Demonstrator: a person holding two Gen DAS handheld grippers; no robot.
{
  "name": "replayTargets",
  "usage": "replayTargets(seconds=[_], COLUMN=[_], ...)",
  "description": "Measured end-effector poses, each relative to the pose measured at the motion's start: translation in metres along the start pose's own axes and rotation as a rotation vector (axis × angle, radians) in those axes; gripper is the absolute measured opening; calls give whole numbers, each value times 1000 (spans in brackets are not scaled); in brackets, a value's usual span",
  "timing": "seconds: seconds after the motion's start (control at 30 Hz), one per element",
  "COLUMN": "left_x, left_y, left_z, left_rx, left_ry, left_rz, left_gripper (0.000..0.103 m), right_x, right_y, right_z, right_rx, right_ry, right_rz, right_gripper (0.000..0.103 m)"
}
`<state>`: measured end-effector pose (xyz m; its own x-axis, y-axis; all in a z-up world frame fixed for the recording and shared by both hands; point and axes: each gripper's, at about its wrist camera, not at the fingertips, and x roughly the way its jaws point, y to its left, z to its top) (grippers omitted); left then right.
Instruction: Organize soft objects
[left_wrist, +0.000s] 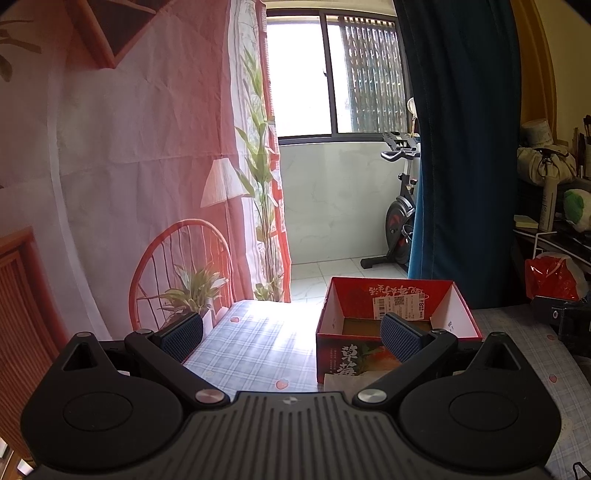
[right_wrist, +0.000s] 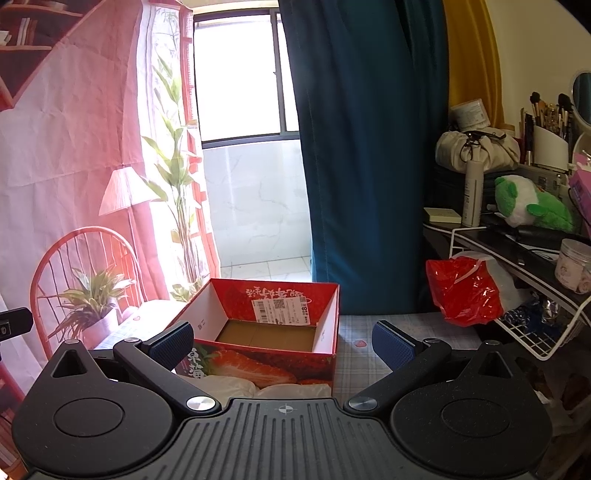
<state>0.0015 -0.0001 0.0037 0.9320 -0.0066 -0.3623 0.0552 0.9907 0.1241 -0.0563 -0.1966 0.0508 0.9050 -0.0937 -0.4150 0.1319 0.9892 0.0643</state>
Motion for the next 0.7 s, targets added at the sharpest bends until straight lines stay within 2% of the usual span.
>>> replayTargets(seconds=[0.7], left_x=[2], left_y=[1], left_z=[-3], left_rx=[-4], left_ry=[1], left_rz=[-7], left_gripper=[103], right_x=[-1], right_y=[0], right_z=[-1], right_rx=[-4], right_ry=[-2], right_rz=[-1], right_gripper=[103])
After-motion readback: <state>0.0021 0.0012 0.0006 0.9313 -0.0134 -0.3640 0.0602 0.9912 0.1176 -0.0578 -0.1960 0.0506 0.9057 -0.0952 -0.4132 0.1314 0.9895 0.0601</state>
